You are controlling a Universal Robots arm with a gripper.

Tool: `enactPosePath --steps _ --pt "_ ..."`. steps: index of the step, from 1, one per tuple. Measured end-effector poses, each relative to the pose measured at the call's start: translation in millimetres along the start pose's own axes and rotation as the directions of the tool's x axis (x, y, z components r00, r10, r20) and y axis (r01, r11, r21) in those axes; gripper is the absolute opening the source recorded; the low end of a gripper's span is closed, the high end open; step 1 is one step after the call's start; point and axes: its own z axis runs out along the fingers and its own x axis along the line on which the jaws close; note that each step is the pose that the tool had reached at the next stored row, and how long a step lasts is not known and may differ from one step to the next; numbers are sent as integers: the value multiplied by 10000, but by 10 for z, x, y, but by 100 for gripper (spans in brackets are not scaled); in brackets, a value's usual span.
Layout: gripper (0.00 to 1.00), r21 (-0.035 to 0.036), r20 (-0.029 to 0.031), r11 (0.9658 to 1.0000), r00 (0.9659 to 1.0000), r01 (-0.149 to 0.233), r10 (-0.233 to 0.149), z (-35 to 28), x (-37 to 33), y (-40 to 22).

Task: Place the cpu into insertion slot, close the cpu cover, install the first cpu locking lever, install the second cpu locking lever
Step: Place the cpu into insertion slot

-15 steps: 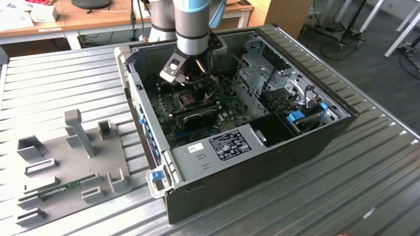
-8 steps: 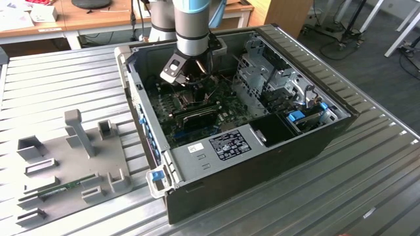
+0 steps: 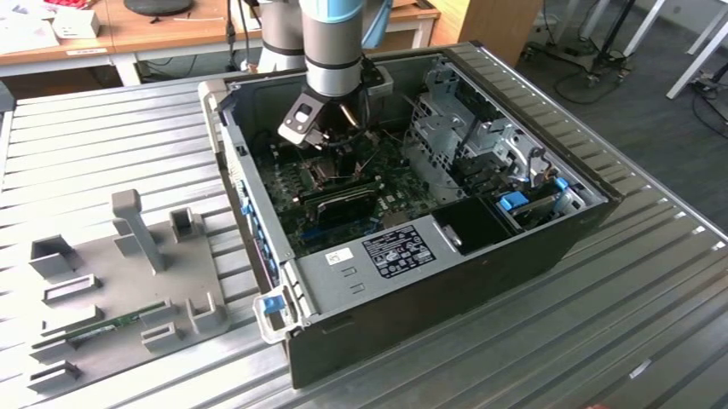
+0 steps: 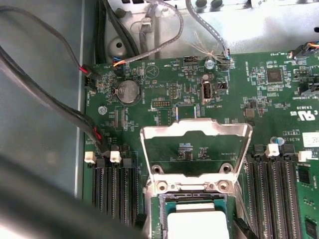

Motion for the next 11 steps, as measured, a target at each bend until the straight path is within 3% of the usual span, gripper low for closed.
enactPosePath --steps 4,11 --pt "75 3 46 10000 10000 3 -3 9 -1 -1" --pt "75 2 49 10000 10000 3 -3 13 -2 -1"
